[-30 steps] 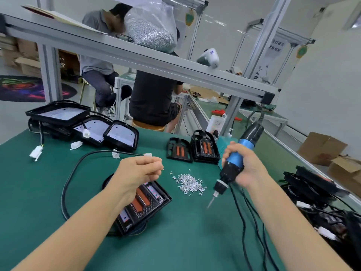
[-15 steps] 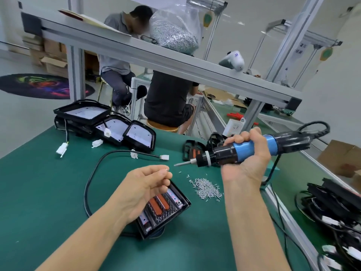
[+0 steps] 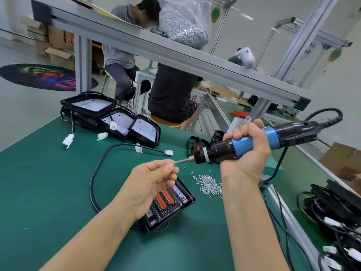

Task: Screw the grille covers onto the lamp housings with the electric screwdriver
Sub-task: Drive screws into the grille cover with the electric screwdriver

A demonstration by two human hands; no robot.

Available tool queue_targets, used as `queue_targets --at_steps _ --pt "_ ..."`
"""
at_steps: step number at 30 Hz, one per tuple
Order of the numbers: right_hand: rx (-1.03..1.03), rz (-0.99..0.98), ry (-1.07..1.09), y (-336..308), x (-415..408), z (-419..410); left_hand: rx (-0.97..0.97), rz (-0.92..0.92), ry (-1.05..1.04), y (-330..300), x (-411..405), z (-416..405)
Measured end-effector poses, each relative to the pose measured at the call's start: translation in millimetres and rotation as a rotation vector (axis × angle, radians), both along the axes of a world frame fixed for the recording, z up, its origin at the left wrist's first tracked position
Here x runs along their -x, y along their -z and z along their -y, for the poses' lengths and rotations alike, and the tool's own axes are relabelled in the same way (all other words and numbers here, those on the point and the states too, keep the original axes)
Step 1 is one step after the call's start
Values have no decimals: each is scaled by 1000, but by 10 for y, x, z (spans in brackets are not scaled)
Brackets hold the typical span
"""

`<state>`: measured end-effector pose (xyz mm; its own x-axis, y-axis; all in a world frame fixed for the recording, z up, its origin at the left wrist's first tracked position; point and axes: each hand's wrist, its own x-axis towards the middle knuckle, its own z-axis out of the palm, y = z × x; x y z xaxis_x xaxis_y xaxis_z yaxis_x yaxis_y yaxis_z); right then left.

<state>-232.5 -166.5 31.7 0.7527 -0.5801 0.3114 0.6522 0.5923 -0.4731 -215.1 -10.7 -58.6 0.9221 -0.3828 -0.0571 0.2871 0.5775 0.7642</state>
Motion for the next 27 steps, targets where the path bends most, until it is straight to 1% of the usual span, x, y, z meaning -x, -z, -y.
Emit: queue_targets --at_steps 16,20,23,27 --pt "20 1 18 52 12 -25 59 -65 -27 40 37 70" --pt "14 3 45 93 6 -39 -26 40 -131 62 29 91" --pt "-47 0 38 133 6 -33 -60 118 -203 66 22 104" --pt "-104 -36 40 198 -5 -39 -104 186 -237 75 -7 93"
